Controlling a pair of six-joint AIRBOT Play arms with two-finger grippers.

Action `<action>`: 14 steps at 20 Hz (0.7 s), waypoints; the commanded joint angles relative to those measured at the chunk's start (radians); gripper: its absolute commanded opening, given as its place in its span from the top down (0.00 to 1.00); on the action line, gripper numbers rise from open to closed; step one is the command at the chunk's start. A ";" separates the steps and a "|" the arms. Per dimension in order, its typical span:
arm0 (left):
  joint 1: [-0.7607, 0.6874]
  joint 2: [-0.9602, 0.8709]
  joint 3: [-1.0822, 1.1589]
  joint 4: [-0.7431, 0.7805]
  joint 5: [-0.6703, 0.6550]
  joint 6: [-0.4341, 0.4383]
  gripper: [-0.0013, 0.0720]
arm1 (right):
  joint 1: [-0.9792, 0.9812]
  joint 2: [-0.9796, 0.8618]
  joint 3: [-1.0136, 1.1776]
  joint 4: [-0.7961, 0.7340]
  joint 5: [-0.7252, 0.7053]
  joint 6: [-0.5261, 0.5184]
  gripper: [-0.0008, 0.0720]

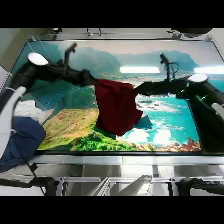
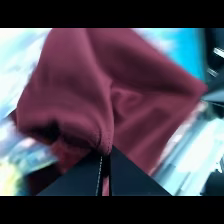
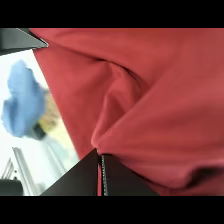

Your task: Fold the shirts.

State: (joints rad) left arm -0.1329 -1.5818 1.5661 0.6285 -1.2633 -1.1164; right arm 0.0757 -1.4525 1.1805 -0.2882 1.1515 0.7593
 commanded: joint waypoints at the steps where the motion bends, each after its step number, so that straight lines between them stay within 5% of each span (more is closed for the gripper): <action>1: -0.016 0.211 0.196 0.000 -0.062 -0.003 0.98 | -0.015 0.224 0.115 0.005 0.045 0.012 0.97; 7: -0.044 0.487 0.536 0.009 0.022 -0.056 0.95 | -0.013 0.620 0.364 -0.098 -0.069 0.061 0.97; 11: -0.049 0.614 0.406 0.062 0.137 -0.056 0.95 | -0.013 0.723 0.385 -0.251 -0.121 0.122 0.97; 14: -0.048 0.587 0.288 0.140 0.159 -0.068 0.95 | -0.012 0.637 0.383 -0.327 -0.089 0.191 0.97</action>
State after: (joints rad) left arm -0.1802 -1.0061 1.9350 0.7036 -1.1534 -1.1725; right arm 0.0631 -0.7883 1.5524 -0.5179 1.0634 0.8829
